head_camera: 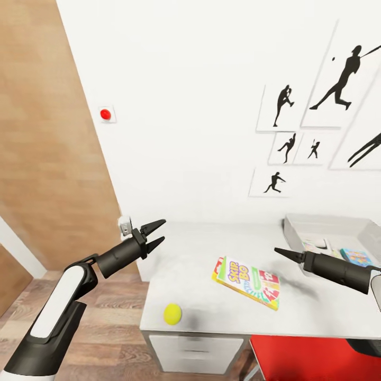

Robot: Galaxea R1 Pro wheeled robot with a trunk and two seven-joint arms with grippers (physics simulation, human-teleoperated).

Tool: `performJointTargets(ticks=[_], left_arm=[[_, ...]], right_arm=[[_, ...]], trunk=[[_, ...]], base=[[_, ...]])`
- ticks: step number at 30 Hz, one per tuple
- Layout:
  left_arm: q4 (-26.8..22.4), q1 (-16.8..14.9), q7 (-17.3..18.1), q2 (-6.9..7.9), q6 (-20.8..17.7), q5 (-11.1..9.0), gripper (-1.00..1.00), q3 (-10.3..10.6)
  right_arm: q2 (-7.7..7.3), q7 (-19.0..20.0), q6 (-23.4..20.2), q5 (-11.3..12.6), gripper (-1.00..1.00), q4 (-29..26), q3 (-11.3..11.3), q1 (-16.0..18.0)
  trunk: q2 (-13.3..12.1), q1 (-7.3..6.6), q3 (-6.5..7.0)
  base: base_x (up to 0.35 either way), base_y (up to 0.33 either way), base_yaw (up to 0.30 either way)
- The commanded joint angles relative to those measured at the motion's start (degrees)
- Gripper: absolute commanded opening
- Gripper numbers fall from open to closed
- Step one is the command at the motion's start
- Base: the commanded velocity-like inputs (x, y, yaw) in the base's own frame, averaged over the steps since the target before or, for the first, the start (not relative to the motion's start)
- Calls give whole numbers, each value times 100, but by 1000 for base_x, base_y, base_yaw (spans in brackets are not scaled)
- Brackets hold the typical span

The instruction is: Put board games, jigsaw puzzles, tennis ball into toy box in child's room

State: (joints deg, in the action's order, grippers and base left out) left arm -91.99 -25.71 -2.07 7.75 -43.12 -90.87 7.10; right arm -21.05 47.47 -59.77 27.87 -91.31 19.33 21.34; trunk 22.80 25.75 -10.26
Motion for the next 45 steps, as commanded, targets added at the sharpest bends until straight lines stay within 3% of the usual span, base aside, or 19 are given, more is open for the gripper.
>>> performJointTargets(ticks=[1, 14, 38, 45], left_arm=[[-4, -4, -22, 4, -9, -36, 100, 2], [-4, 2, -38, 14, -4, -31, 100, -19], [52, 23, -97, 73, 2, 45, 100, -62], [277, 131, -57, 261, 9, 292, 100, -363]], right_arm=[[1, 36, -23, -25, 100, 1, 4, 9], [102, -240, -23, -40, 100, 265, -39, 71], [134, -409, -23, -52, 100, 350, -50, 77], [267, -1025, -23, -49, 100, 530, -62, 144]], trunk=[[12, 3, -10], [12, 3, 3], [12, 3, 5], [12, 3, 5]], base=[[0, 45, -207], [0, 16, -151], [0, 2, -18], [0, 0, -1]])
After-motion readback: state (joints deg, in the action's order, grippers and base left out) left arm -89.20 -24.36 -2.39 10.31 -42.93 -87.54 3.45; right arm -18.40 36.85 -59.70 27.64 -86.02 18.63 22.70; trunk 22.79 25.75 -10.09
